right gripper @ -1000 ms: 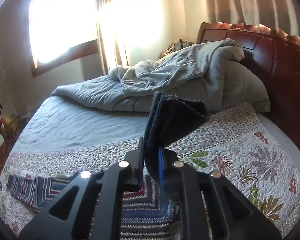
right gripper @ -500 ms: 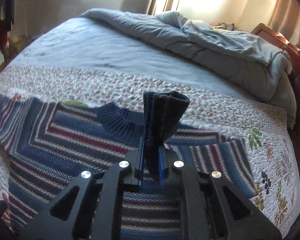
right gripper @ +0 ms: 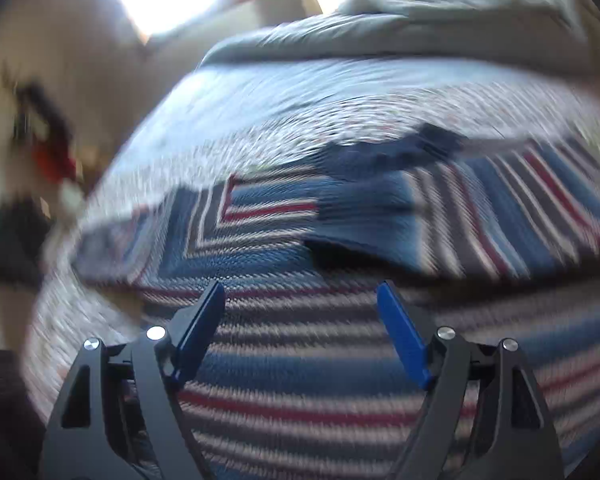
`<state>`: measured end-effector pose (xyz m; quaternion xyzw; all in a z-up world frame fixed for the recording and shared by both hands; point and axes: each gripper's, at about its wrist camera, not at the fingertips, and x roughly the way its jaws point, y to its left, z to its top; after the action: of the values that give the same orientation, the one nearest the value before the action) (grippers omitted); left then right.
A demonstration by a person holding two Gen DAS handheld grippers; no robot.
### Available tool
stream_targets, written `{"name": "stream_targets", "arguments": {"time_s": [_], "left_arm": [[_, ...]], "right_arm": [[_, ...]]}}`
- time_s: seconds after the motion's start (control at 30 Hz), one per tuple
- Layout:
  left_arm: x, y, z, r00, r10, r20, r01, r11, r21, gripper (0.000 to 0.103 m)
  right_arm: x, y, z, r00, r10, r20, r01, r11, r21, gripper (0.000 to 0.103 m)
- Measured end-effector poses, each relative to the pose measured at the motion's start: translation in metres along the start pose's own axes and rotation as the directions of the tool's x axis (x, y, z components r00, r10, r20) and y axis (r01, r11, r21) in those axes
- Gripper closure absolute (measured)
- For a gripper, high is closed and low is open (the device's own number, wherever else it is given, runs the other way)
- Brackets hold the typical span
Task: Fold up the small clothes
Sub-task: 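Carry the sleeve across the sweater body and lay it down, opening the right gripper, then grasp the other sleeve cuff with the left gripper and lift it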
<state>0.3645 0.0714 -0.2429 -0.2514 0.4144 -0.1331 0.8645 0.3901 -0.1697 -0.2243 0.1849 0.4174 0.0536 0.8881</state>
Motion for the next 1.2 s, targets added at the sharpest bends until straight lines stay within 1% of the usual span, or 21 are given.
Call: {"name": "stream_targets", "arguments": {"time_s": [0.1, 0.17, 0.23, 0.27, 0.33, 0.37, 0.4, 0.43, 0.5, 0.57, 0.63, 0.7, 0.73, 0.77, 0.83, 0.87, 0.93, 0.97, 1.0, 1.1, 1.2], "left_arm": [[0.004, -0.001, -0.003, 0.995, -0.094, -0.032, 0.092, 0.994, -0.055, 0.004], [0.008, -0.01, -0.003, 0.988, -0.149, -0.037, 0.146, 0.986, -0.077, 0.004], [0.026, -0.029, 0.008, 0.983, -0.175, -0.062, 0.171, 0.983, -0.071, 0.004], [0.037, -0.035, 0.015, 0.978, -0.192, -0.083, 0.185, 0.979, -0.09, 0.004], [0.069, -0.048, 0.032, 0.953, -0.273, -0.13, 0.249, 0.953, -0.173, 0.004], [0.09, -0.054, 0.043, 0.941, -0.304, -0.147, 0.266, 0.936, -0.232, 0.004], [0.107, -0.059, 0.051, 0.936, -0.316, -0.157, 0.267, 0.926, -0.268, 0.004], [0.124, -0.065, 0.058, 0.934, -0.315, -0.167, 0.26, 0.923, -0.283, 0.004], [0.156, -0.074, 0.071, 0.947, -0.261, -0.186, 0.2, 0.934, -0.295, 0.004], [0.18, -0.077, 0.076, 0.951, -0.221, -0.219, 0.141, 0.933, -0.33, 0.004], [0.193, -0.081, 0.075, 0.953, -0.198, -0.229, 0.109, 0.931, -0.349, 0.004], [0.198, -0.088, 0.077, 0.961, -0.158, -0.228, 0.078, 0.943, -0.325, 0.005], [0.201, -0.089, 0.078, 0.962, -0.15, -0.229, 0.069, 0.942, -0.328, 0.006], [0.203, -0.089, 0.078, 0.963, -0.133, -0.233, 0.048, 0.94, -0.338, 0.009], [0.207, -0.089, 0.079, 0.962, -0.091, -0.256, 0.001, 0.943, -0.334, 0.038], [0.21, -0.09, 0.081, 0.961, -0.07, -0.266, -0.023, 0.943, -0.332, 0.044], [0.211, -0.087, 0.084, 0.959, -0.037, -0.282, -0.059, 0.944, -0.324, 0.067], [0.211, -0.085, 0.084, 0.957, -0.024, -0.289, -0.073, 0.944, -0.321, 0.071], [0.21, -0.083, 0.084, 0.955, -0.011, -0.296, -0.088, 0.944, -0.317, 0.081], [0.208, -0.076, 0.086, 0.953, -0.003, -0.302, -0.091, 0.95, -0.297, 0.092], [0.203, -0.082, 0.09, 0.957, 0.01, -0.289, -0.087, 0.963, -0.256, 0.095]], "right_arm": [[-0.02, -0.03, -0.023, 1.0, 0.003, 0.027, -0.005, 0.997, 0.079, 0.025], [-0.023, -0.041, -0.034, 1.0, 0.016, 0.018, -0.018, 0.993, 0.116, 0.025], [-0.022, -0.047, -0.033, 0.999, 0.034, 0.0, -0.034, 0.99, 0.14, 0.025], [-0.022, -0.047, -0.03, 1.0, 0.019, 0.008, -0.02, 0.991, 0.132, 0.025], [-0.033, -0.052, -0.028, 0.997, -0.021, 0.068, 0.012, 0.991, 0.13, 0.025], [-0.034, -0.057, -0.027, 0.997, -0.028, 0.071, 0.018, 0.989, 0.146, 0.025], [-0.034, -0.062, -0.026, 0.998, -0.012, 0.058, 0.002, 0.985, 0.172, 0.025], [-0.032, -0.066, -0.025, 0.999, 0.019, 0.037, -0.026, 0.981, 0.194, 0.025], [-0.031, -0.074, -0.023, 0.999, 0.044, 0.024, -0.049, 0.969, 0.242, 0.025], [-0.031, -0.078, -0.021, 0.995, 0.097, 0.011, -0.096, 0.954, 0.283, 0.025], [-0.032, -0.077, -0.019, 0.992, 0.122, 0.014, -0.12, 0.95, 0.288, 0.025], [-0.035, -0.08, -0.02, 0.988, 0.151, 0.014, -0.148, 0.942, 0.302, 0.025], [-0.038, -0.081, -0.02, 0.986, 0.164, 0.016, -0.161, 0.938, 0.306, 0.025], [-0.041, -0.079, -0.019, 0.985, 0.17, 0.026, -0.17, 0.938, 0.302, 0.025], [-0.044, -0.08, -0.017, 0.985, 0.167, 0.037, -0.171, 0.94, 0.296, 0.025], [-0.047, -0.085, -0.017, 0.984, 0.171, 0.037, -0.175, 0.937, 0.303, 0.025], [-0.05, -0.089, -0.019, 0.983, 0.181, 0.035, -0.183, 0.929, 0.321, 0.025], [-0.05, -0.089, -0.018, 0.983, 0.183, 0.034, -0.184, 0.928, 0.323, 0.025], [-0.053, -0.089, -0.019, 0.982, 0.185, 0.035, -0.186, 0.929, 0.321, 0.025], [-0.055, -0.087, -0.018, 0.981, 0.187, 0.049, -0.193, 0.932, 0.306, 0.025], [-0.054, -0.086, -0.018, 0.981, 0.188, 0.047, -0.193, 0.934, 0.301, 0.025]]}}
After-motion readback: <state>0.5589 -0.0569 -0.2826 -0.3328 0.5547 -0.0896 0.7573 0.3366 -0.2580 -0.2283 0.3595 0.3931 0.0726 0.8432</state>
